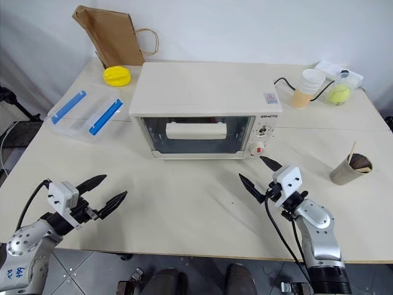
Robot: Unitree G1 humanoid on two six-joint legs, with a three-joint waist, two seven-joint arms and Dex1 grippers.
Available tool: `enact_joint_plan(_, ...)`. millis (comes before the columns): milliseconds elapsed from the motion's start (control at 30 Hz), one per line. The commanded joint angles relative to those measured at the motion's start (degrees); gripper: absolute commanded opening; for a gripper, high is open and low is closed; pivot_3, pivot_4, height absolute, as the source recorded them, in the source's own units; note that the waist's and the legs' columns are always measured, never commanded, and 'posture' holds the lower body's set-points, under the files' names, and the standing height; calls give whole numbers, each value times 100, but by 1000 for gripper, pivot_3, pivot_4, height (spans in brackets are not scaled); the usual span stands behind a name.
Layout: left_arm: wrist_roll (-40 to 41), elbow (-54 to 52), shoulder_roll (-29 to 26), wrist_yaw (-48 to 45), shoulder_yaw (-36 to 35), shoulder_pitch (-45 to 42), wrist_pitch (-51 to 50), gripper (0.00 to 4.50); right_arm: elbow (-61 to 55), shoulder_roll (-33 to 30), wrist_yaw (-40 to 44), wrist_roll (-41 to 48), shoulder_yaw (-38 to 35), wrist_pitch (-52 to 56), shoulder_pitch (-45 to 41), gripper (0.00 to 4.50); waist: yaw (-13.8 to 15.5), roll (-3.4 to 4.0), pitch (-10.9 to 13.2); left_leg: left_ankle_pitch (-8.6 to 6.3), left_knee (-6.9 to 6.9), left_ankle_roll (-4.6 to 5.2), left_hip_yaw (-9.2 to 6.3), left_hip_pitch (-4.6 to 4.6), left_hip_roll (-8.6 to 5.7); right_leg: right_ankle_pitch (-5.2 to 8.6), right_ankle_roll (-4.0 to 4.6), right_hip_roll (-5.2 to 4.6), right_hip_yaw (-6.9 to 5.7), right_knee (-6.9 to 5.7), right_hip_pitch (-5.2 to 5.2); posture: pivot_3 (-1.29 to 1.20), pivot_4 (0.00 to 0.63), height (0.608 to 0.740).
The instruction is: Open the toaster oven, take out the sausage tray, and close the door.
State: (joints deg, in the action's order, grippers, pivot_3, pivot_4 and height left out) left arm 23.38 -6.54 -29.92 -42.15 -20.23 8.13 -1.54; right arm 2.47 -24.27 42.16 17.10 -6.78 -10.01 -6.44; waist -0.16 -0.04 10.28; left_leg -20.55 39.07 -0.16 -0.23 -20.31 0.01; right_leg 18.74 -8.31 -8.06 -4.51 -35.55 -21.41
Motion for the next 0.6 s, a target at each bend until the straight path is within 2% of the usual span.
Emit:
enact_joint_plan(33,-105,-66,-78,-39,26,-12,189,4475,-79,-91,77,85,-89,-76,-7,4500,0,0,0,0,0,0,0,0,0,0,0,0,0,0,0,0,150,740)
enact_joint_plan(100,264,-131,-46,-7,-88,-112,-163,4475,-130,-122,188,154,-81,-39,13,4500,0,0,0,0,0,0,1,0,0,0,0,0,0,0,-1,0,150,740)
enact_joint_plan(233,1939,-431,-621,-981,-633,-349,-1208,4475,-1189,-444,461,787,-282,549,501,4500,20,4,3,0,0,0,-4,-2,21,0,0,-2,2,-4,-5,0,150,740)
enact_joint_plan(300,2467,-548,-903,-1061,-762,-642,-1689,4475,-1780,-631,504,1235,-441,945,756,4500,28,7,7,-1,0,-2,-20,-12,23,0,0,-1,-8,-4,-7,0,150,740)
enact_joint_plan(500,2864,-642,-1448,-1453,-743,-991,-2364,4475,-2322,-691,315,1950,-629,1701,758,4500,-34,16,12,-1,-5,3,8,7,10,-2,-4,-6,8,10,11,0,150,740)
enact_joint_plan(600,2757,-571,-1499,-1573,-689,-1070,-2404,4475,-2496,-672,153,2138,-392,2173,331,4500,-53,24,17,-1,-7,1,14,6,10,-2,-4,4,10,8,1,0,150,740)
